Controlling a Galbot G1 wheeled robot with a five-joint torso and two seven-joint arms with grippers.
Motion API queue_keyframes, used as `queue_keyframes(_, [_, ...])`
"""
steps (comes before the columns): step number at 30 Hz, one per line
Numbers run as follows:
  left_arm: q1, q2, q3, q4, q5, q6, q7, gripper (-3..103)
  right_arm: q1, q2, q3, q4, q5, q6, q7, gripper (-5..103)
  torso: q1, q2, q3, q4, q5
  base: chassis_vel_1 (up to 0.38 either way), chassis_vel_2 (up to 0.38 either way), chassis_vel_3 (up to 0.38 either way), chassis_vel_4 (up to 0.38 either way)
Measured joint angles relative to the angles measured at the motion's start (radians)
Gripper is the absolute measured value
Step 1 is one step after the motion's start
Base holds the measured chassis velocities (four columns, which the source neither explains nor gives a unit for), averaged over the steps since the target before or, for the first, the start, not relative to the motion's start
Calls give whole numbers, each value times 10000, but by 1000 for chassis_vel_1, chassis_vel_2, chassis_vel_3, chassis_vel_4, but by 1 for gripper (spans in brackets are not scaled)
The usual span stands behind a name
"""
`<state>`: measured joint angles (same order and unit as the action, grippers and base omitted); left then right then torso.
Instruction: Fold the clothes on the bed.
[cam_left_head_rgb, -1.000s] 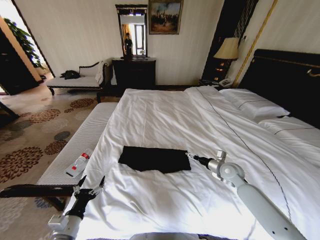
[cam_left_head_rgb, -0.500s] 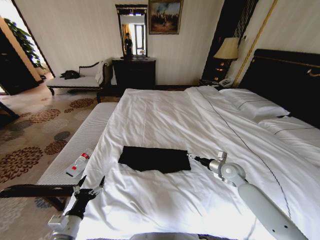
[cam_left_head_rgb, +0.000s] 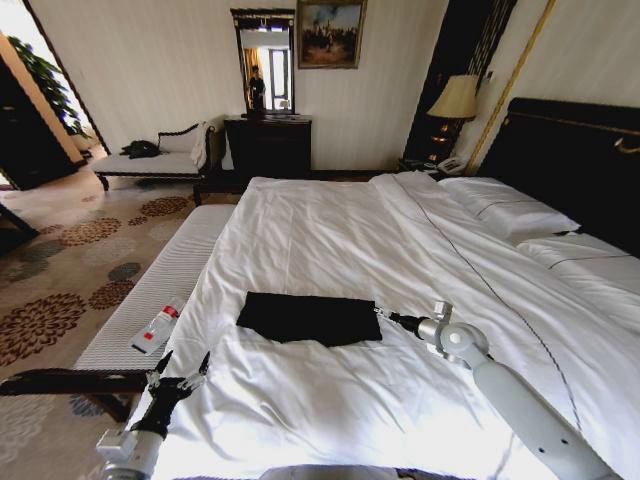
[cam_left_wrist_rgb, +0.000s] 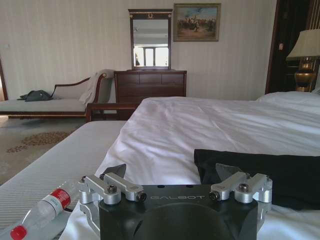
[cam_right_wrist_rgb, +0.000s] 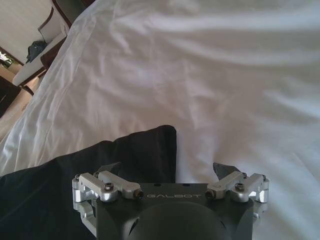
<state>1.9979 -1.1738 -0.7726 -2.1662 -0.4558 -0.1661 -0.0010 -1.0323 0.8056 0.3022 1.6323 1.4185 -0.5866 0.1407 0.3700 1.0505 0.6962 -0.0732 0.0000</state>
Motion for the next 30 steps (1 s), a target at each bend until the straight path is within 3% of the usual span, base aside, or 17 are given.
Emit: queue_keyframes(30, [0, 0, 0, 0, 0, 0, 0, 100, 120, 293, -313, -71, 715, -443, 241, 98, 0, -2, 0, 1, 0, 0, 0, 0, 0])
